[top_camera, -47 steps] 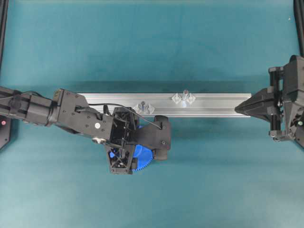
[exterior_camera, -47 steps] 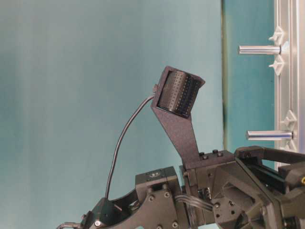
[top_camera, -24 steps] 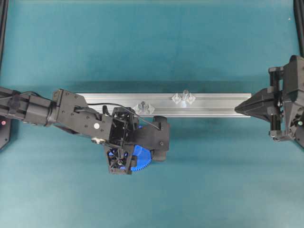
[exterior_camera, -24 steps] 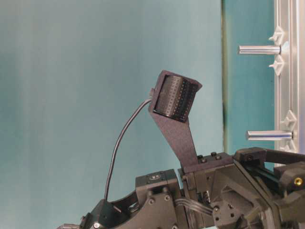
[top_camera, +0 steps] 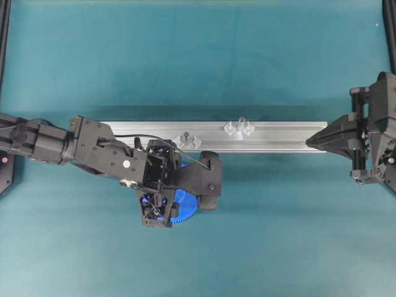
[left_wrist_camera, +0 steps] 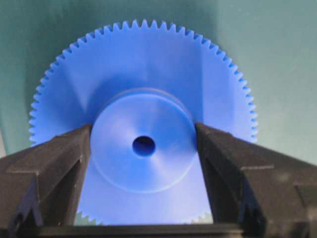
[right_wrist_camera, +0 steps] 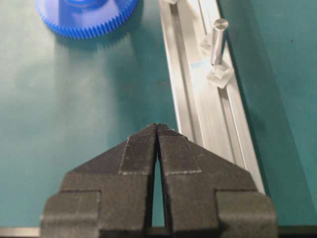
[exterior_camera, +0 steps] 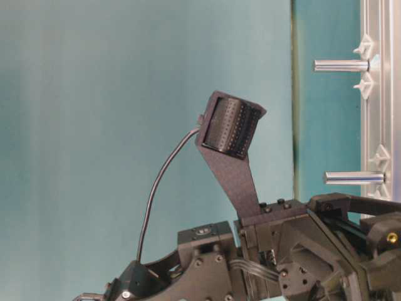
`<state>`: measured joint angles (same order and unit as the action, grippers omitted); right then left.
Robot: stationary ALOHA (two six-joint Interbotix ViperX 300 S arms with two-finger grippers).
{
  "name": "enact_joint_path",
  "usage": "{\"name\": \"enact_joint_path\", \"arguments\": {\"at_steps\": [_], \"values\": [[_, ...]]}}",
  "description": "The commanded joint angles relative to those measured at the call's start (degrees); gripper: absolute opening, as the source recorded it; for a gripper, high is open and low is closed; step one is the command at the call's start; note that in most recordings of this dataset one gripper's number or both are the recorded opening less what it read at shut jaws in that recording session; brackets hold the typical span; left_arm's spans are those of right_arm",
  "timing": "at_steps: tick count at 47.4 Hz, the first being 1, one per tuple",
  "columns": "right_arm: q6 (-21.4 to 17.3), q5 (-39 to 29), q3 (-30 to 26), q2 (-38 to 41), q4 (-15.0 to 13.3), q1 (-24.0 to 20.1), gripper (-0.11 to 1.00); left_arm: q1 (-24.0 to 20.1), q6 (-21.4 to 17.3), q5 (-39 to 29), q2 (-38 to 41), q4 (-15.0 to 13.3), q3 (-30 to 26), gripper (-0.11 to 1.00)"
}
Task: Find the location of the shaft and insert the large gear.
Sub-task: 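Close the left gripper on the gear hub, then lift the gear and carry it over the right shaft on the rail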
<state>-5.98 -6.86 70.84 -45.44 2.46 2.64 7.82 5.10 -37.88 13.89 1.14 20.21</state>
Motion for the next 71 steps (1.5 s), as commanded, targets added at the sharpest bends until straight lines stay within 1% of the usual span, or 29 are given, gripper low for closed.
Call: {"name": "enact_joint_path", "arguments": {"at_steps": [1, 12, 20, 30, 39, 48, 57, 64, 71], "values": [[-0.44, 0.26, -0.62, 0.26, 0.0, 0.0, 0.03, 0.26, -0.18, 0.09, -2.64, 0.18, -1.23, 0.7], [-0.44, 0.26, -0.53, 0.18, 0.0, 0.09, 0.03, 0.26, -0.09, -0.88, -3.52, 0.18, -3.52, 0.7], [-0.44, 0.26, -0.53, 0.0, 0.0, 0.0, 0.03, 0.35, -0.35, -3.43, -3.52, 0.18, -5.63, 0.7], [-0.44, 0.26, -0.44, -0.7, 0.0, 0.09, 0.03, 0.26, -3.16, -6.86, -4.31, 0.18, -8.61, 0.7], [-0.44, 0.26, -0.44, -1.32, 0.0, 0.09, 0.03, 0.09, -4.92, -8.26, -5.01, 0.18, -11.69, 0.7], [-0.44, 0.26, -0.44, -2.02, 0.0, 0.09, 0.03, -1.05, -5.8, -10.11, -5.45, 0.18, -14.41, 0.7], [-0.44, 0.26, -0.44, -2.37, 0.0, 0.0, 0.03, -2.37, -5.89, -12.39, -5.45, 0.35, -17.05, 0.7], [-0.44, 0.26, -0.44, -2.64, 0.0, 0.0, 0.03, -3.6, -6.06, -12.92, -5.45, 0.35, -19.16, 0.7], [-0.44, 0.26, -0.35, -3.08, 0.0, 0.0, 0.03, -4.48, -7.03, -13.27, -5.27, 0.35, -21.01, 0.7]]}}
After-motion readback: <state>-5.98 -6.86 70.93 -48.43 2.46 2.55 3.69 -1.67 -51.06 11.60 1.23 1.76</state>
